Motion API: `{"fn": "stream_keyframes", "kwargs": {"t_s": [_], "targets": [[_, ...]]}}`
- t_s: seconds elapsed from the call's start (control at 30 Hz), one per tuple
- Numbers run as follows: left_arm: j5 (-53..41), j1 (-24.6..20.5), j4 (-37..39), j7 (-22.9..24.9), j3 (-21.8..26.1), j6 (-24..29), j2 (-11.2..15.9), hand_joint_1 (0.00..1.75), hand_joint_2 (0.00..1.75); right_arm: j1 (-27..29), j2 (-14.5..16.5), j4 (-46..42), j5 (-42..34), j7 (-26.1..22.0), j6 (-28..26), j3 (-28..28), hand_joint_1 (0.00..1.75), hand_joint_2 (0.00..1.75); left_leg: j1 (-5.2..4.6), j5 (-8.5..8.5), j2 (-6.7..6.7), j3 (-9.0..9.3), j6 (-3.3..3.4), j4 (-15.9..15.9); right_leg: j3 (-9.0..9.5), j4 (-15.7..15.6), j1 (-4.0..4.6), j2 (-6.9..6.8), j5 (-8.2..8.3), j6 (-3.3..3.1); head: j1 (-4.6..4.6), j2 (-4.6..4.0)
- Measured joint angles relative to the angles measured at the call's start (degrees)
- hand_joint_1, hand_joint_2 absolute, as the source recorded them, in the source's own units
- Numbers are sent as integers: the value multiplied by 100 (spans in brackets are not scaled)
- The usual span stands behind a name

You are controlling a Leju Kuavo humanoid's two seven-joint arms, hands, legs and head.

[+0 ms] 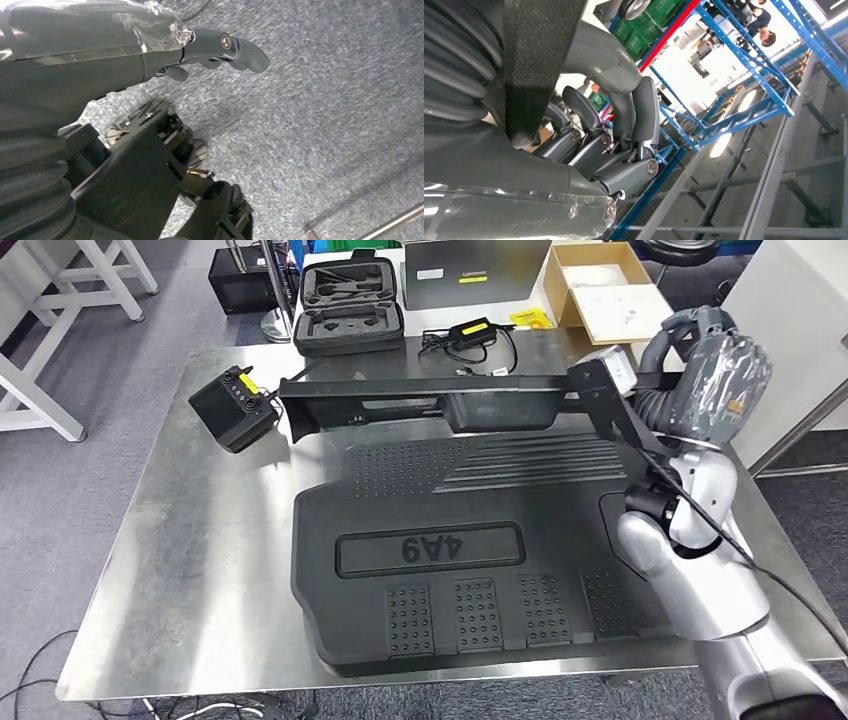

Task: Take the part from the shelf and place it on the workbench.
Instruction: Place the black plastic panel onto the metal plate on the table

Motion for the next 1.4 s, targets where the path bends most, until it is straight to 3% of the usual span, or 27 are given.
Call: {"fn": "stream_keyframes", "kwargs": {"t_s": [0.1,0.13,0.17,0.2,0.27,0.33,0.47,0.53,0.6,0.67,0.73,0.77,0.8,0.83,0.9,0.97,1.03,1.1,1.17,1.23,1.27,1.3,1.33,1.4], "targets": [[2,7,-2,0,0,0,-1,0,175,-9,2,0,2,-3,0,0,175,175,30,-413,5,-521,-67,1021,51,-12,2,-10,-34,-54,-85,0],[2,13,-2,0,1,0,-1,0,175,-8,3,0,3,-3,0,1,175,175,33,-444,5,-672,-69,1255,64,-11,4,-9,-47,-65,-100,0],[2,16,-2,0,1,0,-1,0,175,-8,3,0,3,-4,0,1,175,175,33,-367,5,-730,-57,1289,81,-11,7,-4,-62,-71,-115,0],[2,17,-2,0,1,0,-1,0,175,-8,4,0,3,-4,0,2,175,175,29,-188,4,-677,-33,1102,108,-12,10,2,-78,-72,-127,0],[2,13,-2,0,0,1,2,0,175,-12,4,0,3,-5,0,2,175,175,0,247,-1,-368,60,356,177,-22,17,10,-116,-62,-144,0],[1,6,-2,0,0,5,5,0,175,-23,4,0,2,-5,0,2,175,175,-47,440,-3,-141,138,-187,211,-31,27,19,-147,-29,-153,0],[2,9,-7,2,2,8,8,0,175,-16,3,3,-2,-3,0,2,175,175,-57,392,-13,-96,1,-326,235,-78,22,7,-174,-14,-162,0],[3,7,-7,2,2,8,13,0,175,-26,4,4,-1,-4,0,2,175,175,-61,386,-26,-82,82,-332,285,-147,19,-5,-151,63,-164,0],[1,4,-14,1,1,5,8,0,175,-40,2,4,-1,-6,0,2,175,175,-2,416,-15,-11,136,-436,300,-100,32,-5,-205,110,-150,-1],[0,6,-21,0,1,3,3,0,175,-55,-1,5,-1,-6,0,2,175,175,45,440,6,63,178,-524,98,342,34,-3,-442,155,-98,-1],[-1,18,-22,0,1,2,3,0,175,-49,-2,7,-3,-1,0,2,175,175,61,430,17,86,200,-539,-300,1059,24,-3,-713,203,-36,0],[-1,27,-22,0,0,1,3,0,175,-38,-3,8,-4,2,0,2,175,175,69,419,18,91,199,-535,-450,1287,12,-4,-738,224,-11,0],[-1,36,-23,0,0,-1,3,0,175,-31,-3,8,-4,4,0,2,175,175,83,403,14,96,186,-525,-498,1298,-2,-5,-646,243,13,0],[-1,48,-23,0,0,-2,3,0,175,-30,-3,9,-4,4,0,2,175,175,103,380,6,104,161,-504,-430,1073,-19,-8,-446,264,40,0],[-2,72,-23,-1,0,-2,6,0,175,-37,-2,10,-4,4,0,2,175,175,133,312,-15,107,75,-433,-143,346,-48,-17,-49,316,103,0],[-3,91,-23,-2,0,-1,10,0,175,-36,-2,14,-4,5,0,1,175,175,124,259,-39,89,-13,-366,12,-40,-46,2,67,269,149,0],[-5,106,-24,-2,-1,-2,13,0,175,-30,-1,17,-3,5,0,1,175,175,118,254,-55,90,-69,-370,8,-48,-23,25,38,146,129,0],[-7,122,-24,-2,-3,-2,14,0,175,-35,1,17,-1,5,0,1,175,175,132,196,-43,87,-115,-310,18,-56,-20,17,41,64,66,0],[-7,131,-24,-2,-4,-2,14,0,175,-42,2,17,1,4,0,-1,175,175,129,-60,-23,-106,-145,139,32,-66,-15,0,42,8,-12,0],[-7,131,-24,-2,-4,-2,14,0,175,-39,3,17,2,2,0,-1,175,175,110,-381,-18,-491,-143,902,36,-65,16,-20,31,-26,-80,0],[-7,132,-24,-2,-4,-2,14,0,175,-38,3,17,2,1,0,0,175,175,98,-449,-18,-641,-129,1177,40,-64,37,-27,25,-38,-100,0],[-8,134,-24,-3,-5,-2,13,0,175,-37,3,17,2,-1,0,1,175,175,84,-415,-18,-706,-100,1270,47,-64,58,-29,20,-47,-113,0],[-10,137,-24,-4,-6,-2,13,0,175,-36,3,17,2,-1,0,1,175,175,62,-276,-19,-660,-56,1134,59,-64,79,-28,15,-55,-124,0],[-19,145,-24,-7,-13,-2,18,0,175,-42,4,17,2,-1,0,1,175,175,-12,116,-25,-351,80,416,87,-66,112,-27,6,-66,-136,0]]}}
